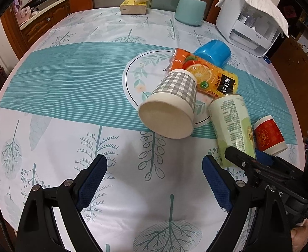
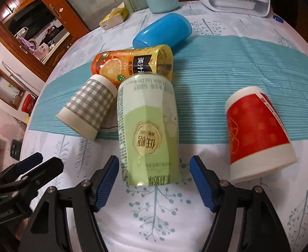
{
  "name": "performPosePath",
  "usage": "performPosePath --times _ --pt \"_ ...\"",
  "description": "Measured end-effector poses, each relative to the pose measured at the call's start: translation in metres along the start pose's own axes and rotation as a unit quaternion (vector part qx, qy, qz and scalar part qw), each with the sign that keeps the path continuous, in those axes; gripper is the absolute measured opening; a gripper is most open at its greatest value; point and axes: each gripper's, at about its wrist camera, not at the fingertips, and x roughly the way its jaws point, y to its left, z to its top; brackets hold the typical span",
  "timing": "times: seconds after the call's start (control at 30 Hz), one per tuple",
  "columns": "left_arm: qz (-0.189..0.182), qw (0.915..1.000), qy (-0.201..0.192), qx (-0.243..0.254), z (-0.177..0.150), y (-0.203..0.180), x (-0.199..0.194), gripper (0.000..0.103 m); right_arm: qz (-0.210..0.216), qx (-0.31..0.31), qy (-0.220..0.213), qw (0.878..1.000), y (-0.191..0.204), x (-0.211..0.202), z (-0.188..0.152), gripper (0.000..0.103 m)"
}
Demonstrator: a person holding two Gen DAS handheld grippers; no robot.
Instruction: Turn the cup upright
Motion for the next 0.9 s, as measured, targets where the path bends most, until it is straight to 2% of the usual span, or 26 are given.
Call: performPosePath --times 0.03,0.2,0.4,0.53,0.63,0.73,0.9 --pt "0.000 1.0000 0.000 0.001 0.000 0.000 0.000 0.091 0.004 -0.005 -0.002 1.000 0.001 0.000 -0.001 0.057" --pt "0.001 1.0000 -0.001 0.007 -0.003 0.001 -0.003 0.091 -0.002 -0.070 -0.013 0.997 0.014 -0.002 -0.002 0.053" --pt "0.014 0.9996 -0.002 0.023 -0.011 0.008 -0.009 0.091 0.003 -0.192 -0.012 0.981 0.033 -0.014 -0.020 0.052" --pt "0.013 0.9991 -0.002 0.040 -0.022 0.013 -0.021 0.091 0.028 -0.266 -0.009 0.964 0.040 -0.026 -0.039 0.052" --pt "0.008 0.9976 -0.008 0.068 -0.032 0.010 -0.034 0.091 0.056 -0.335 -0.005 0.941 0.044 -0.039 -0.058 0.052" --pt "-0.005 0.9946 -0.011 0.103 -0.044 0.004 -0.046 0.091 0.071 -0.383 0.004 0.921 0.049 -0.046 -0.075 0.052" --pt "-0.021 0.9889 -0.015 0.146 -0.059 -0.009 -0.062 0.091 0.090 -0.434 0.021 0.896 0.057 -0.051 -0.093 0.052"
